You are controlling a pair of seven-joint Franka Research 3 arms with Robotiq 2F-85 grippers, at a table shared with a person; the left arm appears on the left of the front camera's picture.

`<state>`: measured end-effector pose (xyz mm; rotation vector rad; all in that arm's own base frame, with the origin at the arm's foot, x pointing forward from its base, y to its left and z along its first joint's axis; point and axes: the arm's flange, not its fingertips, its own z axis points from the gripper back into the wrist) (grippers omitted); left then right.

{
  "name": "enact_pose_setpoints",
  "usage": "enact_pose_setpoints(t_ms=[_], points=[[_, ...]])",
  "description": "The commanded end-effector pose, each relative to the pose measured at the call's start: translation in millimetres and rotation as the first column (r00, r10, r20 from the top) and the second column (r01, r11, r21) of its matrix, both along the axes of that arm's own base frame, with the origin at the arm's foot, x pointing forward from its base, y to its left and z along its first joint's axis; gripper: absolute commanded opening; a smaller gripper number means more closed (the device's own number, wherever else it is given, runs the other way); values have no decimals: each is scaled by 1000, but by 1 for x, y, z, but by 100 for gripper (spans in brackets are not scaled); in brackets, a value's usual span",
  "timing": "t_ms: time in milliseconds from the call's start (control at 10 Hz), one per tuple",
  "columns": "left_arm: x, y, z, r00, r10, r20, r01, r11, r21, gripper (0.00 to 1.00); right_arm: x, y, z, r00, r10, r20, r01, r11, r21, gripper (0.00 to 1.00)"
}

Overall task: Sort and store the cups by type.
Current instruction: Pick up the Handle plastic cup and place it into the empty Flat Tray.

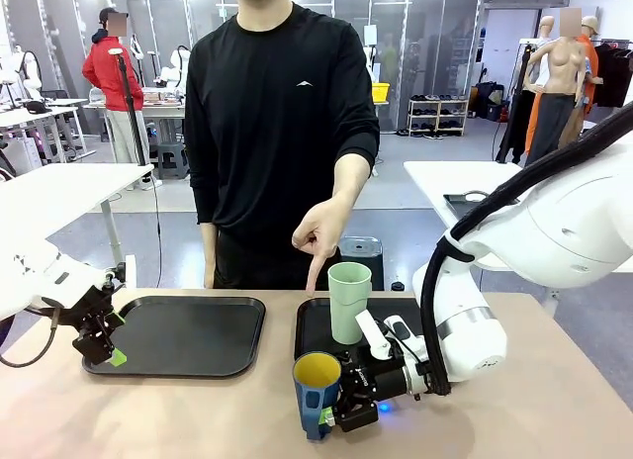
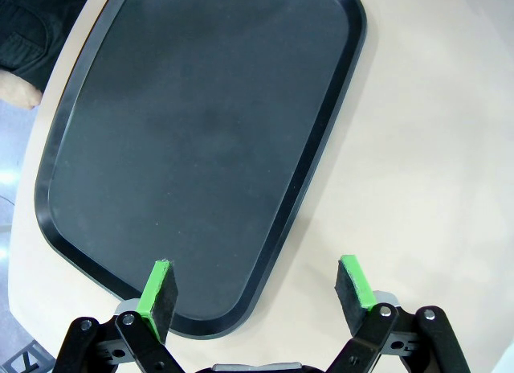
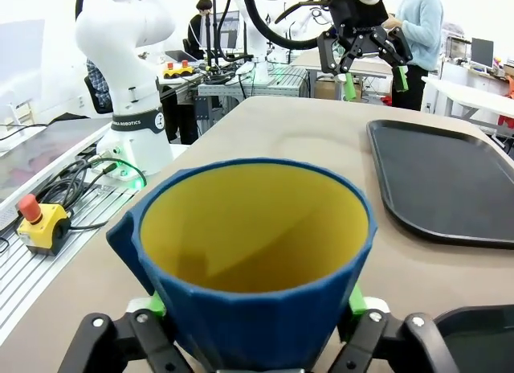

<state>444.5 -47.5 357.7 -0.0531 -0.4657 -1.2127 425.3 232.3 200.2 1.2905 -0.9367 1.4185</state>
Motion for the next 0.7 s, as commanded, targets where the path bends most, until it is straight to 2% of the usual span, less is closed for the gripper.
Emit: enact_pose_setpoints(t_ms=[0,100,300,600], points=[[0,0,-1,1000,11,10,-11,1000,18,100,-1,3,-3,999,14,35,-13,1000,-16,66],[0,0,-1,1000,11,10,-11,1000,18,100,-1,3,-2,999,2,44,-1,1000,-13,63],[0,0,-1,1000,11,10,-11,1000,18,100,-3,4,3,999,1,41,-1,1000,0,63],[0,0,-1,1000,11,10,-11,1000,18,100,-6,17,33,996,-47,79,47,999,2,63]])
